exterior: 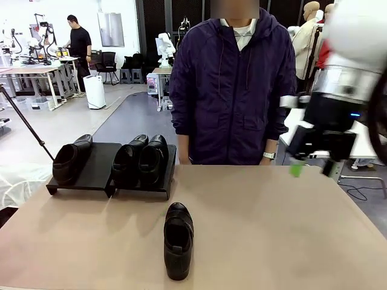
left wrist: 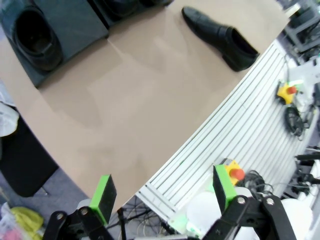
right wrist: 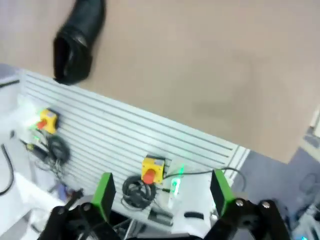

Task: Organize the shoes by placing them on the stand.
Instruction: Pick up one Shoe and place it in the middle of the table.

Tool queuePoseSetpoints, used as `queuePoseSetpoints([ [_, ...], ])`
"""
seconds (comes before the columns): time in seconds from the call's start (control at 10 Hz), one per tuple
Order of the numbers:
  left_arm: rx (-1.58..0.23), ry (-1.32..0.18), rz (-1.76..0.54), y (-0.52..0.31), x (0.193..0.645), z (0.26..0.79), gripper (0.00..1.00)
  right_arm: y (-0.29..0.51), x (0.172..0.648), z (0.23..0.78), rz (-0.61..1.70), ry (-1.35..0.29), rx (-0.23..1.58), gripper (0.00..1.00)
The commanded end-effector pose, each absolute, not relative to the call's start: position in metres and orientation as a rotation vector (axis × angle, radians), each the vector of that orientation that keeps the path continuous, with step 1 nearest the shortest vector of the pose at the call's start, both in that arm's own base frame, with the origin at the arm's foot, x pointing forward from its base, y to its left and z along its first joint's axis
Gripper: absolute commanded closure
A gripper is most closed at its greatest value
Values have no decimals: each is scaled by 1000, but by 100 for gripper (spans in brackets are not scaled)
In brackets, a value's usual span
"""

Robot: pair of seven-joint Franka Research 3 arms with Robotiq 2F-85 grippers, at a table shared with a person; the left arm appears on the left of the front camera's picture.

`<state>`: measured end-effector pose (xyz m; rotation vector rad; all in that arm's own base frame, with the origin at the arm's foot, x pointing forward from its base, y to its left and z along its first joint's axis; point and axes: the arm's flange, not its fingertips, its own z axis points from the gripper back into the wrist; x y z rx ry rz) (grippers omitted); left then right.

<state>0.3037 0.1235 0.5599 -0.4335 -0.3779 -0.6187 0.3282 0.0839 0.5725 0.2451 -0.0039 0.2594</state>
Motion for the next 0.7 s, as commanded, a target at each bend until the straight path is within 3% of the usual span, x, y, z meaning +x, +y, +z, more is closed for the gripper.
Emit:
queuePoseSetpoints([
  [0.0,-434,-369,-619,123,303,561,0,33,271,547,213,-196,364,0],
  [0.3,-434,-369,-619,123,303,561,0,4,242,519,149,-365,418,0],
  [0.6,-434,-369,-619,123,303,561,0,-4,244,542,120,-309,408,0],
])
